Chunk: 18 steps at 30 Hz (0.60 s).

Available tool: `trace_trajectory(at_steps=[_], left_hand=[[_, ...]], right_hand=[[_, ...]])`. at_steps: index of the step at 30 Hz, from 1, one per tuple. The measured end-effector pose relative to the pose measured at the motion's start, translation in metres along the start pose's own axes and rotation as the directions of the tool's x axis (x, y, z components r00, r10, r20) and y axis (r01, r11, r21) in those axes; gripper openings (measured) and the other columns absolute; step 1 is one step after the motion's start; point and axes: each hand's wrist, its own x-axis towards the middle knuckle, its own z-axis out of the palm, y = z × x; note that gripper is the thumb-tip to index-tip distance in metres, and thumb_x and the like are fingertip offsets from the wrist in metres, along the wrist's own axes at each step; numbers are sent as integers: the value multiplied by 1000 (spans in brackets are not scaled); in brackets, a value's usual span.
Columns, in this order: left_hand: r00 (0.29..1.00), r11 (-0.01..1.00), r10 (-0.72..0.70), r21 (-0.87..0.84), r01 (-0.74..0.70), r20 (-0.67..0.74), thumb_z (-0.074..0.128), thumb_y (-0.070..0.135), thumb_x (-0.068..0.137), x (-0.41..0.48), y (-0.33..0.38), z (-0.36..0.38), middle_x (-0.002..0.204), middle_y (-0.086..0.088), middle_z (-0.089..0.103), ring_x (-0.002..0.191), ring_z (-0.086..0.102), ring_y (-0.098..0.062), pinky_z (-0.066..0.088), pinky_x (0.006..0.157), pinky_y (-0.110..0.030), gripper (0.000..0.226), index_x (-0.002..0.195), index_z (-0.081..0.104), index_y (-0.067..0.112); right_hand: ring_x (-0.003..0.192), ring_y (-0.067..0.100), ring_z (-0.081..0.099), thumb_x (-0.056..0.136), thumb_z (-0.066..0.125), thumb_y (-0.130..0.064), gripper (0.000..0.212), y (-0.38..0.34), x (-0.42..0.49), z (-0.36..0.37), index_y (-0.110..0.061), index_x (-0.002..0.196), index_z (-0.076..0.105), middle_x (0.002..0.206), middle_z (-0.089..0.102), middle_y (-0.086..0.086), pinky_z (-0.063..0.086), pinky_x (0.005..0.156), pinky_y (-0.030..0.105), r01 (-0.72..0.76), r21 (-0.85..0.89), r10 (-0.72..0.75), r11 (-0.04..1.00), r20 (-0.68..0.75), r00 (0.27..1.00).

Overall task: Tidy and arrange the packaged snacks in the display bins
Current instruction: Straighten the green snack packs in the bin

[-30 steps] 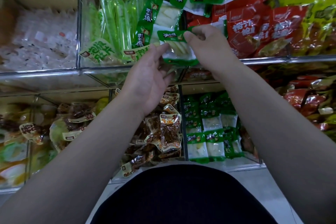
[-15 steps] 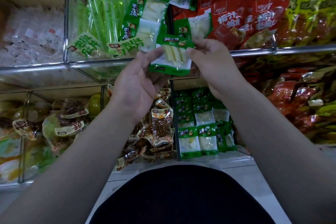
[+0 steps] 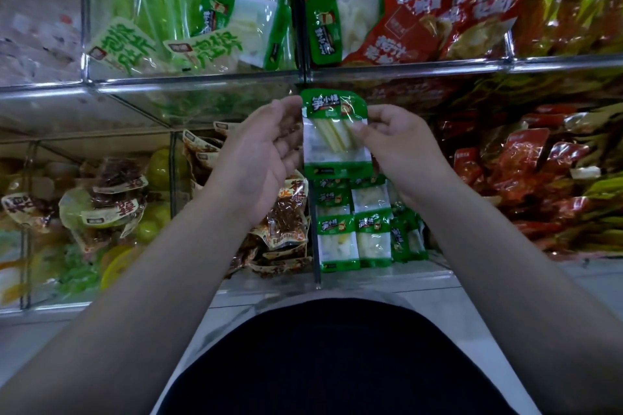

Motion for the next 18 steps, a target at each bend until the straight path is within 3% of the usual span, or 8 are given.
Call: trace_trajectory(at_steps=[5,10,14,18], left_hand=[[993,991,-118,61,120,-31,40,23,103,5,-22,1,104,-4,69,86,68,-13,57,70,-24,29,116,61,9],[968,961,-239,122,247,-75,47,20,100,10,-45,8,117,-6,64,88,66,-12,58,69,-22,30,125,58,6],[953,941,-295,156,301,-65,45,21,102,13,-61,10,111,-2,64,89,66,-10,57,77,-22,34,129,56,4],[939,924,-339,165,344,-60,44,22,103,19,-77,11,103,0,66,83,70,-8,57,68,-20,29,124,58,6]], right_hand=[[96,10,68,95,60,-20,7,22,-8,-8,-22,99,66,98,73,-4,52,88,25,-81,-2,81,997,-1,997],[95,16,66,97,57,-22,14,52,-12,-14,-15,106,65,100,72,3,51,82,30,-180,-30,180,983,9,984],[78,19,54,98,54,-23,16,71,-14,-18,-11,102,64,91,68,14,43,68,29,-246,-41,246,968,7,969],[69,17,43,98,53,-25,19,85,-14,-22,-9,96,63,78,51,9,35,64,31,-303,-33,304,952,2,953]])
